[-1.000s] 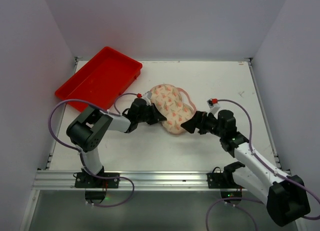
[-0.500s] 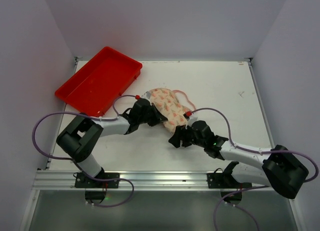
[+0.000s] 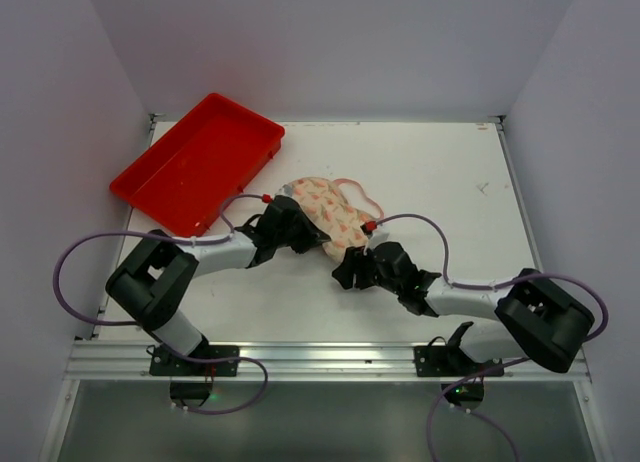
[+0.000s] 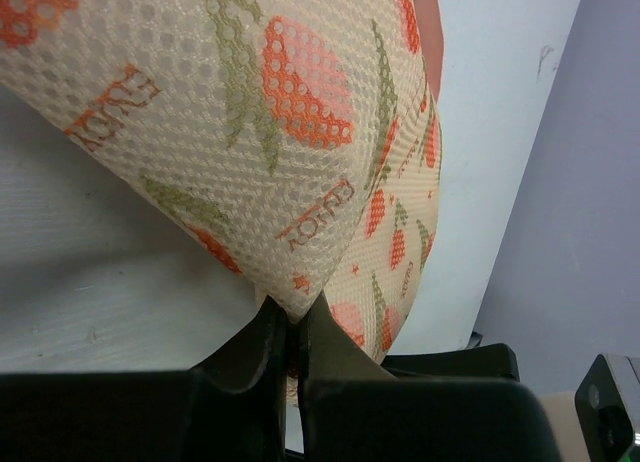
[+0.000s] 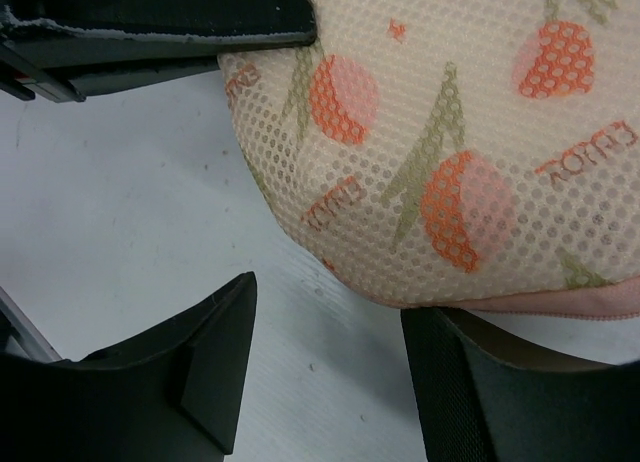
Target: Unzip the laundry bag and remove the bra
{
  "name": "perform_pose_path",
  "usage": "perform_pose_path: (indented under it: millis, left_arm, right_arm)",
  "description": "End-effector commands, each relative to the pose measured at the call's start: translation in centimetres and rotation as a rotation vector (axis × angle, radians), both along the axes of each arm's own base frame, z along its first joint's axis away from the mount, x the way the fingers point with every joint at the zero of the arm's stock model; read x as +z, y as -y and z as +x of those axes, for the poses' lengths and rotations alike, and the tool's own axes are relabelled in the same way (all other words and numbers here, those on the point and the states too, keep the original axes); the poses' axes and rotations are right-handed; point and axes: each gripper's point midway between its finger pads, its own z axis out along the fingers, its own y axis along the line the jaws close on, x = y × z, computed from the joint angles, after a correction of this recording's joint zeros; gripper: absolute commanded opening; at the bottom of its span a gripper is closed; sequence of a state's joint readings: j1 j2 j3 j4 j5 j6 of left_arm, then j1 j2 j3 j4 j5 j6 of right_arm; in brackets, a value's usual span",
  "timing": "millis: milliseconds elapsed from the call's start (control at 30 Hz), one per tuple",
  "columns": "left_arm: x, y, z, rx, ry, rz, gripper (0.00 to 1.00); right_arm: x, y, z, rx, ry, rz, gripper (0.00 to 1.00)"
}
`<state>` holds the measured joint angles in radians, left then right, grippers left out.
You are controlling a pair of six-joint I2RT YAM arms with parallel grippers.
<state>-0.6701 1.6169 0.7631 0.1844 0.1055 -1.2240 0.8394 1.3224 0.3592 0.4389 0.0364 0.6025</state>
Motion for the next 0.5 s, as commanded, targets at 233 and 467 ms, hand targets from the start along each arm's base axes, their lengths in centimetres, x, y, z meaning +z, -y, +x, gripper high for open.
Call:
perform_pose_path:
  millis: [233, 467]
  left_arm:
    - [3.0, 0.9, -0.2, 0.043, -0.007, -0.100, 0.00]
    - [3.5, 1.3, -0.3, 0.032, 0.005, -0.102, 0.00]
  right_arm:
    - [4.4, -2.9, 2.8, -0.027, 0.148, 0.161, 0.50]
    - [4.6, -3.1, 2.9, -0.025, 0.154, 0.170, 0.47]
